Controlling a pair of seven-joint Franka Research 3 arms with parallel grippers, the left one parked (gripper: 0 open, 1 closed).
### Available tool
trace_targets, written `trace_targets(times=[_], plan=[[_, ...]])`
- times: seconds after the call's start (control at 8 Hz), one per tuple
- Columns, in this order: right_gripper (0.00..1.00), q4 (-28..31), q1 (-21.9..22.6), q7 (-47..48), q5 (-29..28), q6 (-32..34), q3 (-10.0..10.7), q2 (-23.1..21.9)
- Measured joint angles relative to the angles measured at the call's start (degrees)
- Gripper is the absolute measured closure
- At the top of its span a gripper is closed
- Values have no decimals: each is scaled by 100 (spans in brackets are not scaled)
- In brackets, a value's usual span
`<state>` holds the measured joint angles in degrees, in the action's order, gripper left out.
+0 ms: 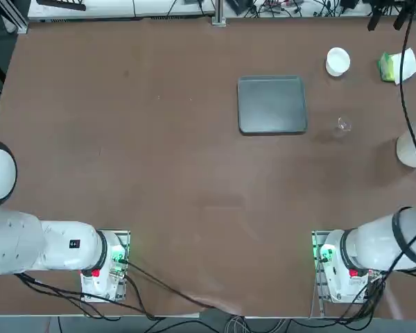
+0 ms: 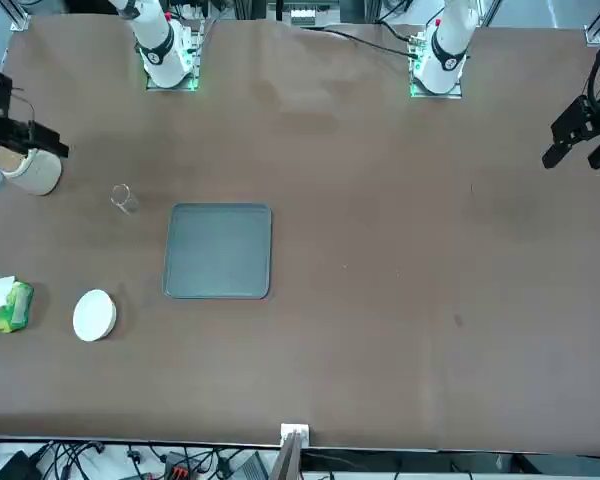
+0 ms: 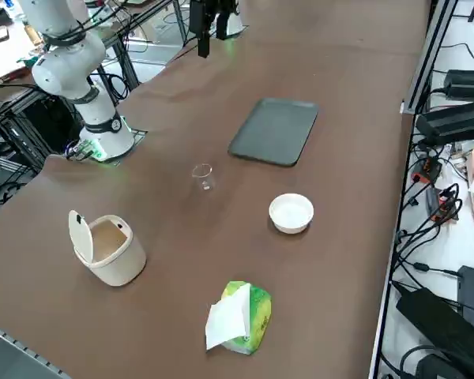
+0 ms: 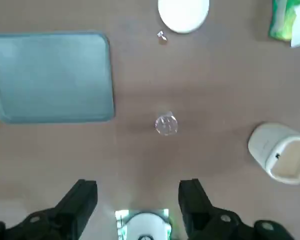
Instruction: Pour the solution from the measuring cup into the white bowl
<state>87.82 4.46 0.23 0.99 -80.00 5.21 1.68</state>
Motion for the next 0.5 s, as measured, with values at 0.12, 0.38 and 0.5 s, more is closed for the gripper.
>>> trace_targets(times=[0.12, 0.38, 0.5], plan=[[0, 526, 5, -22, 0, -356, -98, -439], [0, 1255, 11, -265, -1, -851, -160, -1101], [0, 1386, 11, -339, -1, -951, -161, -1275]])
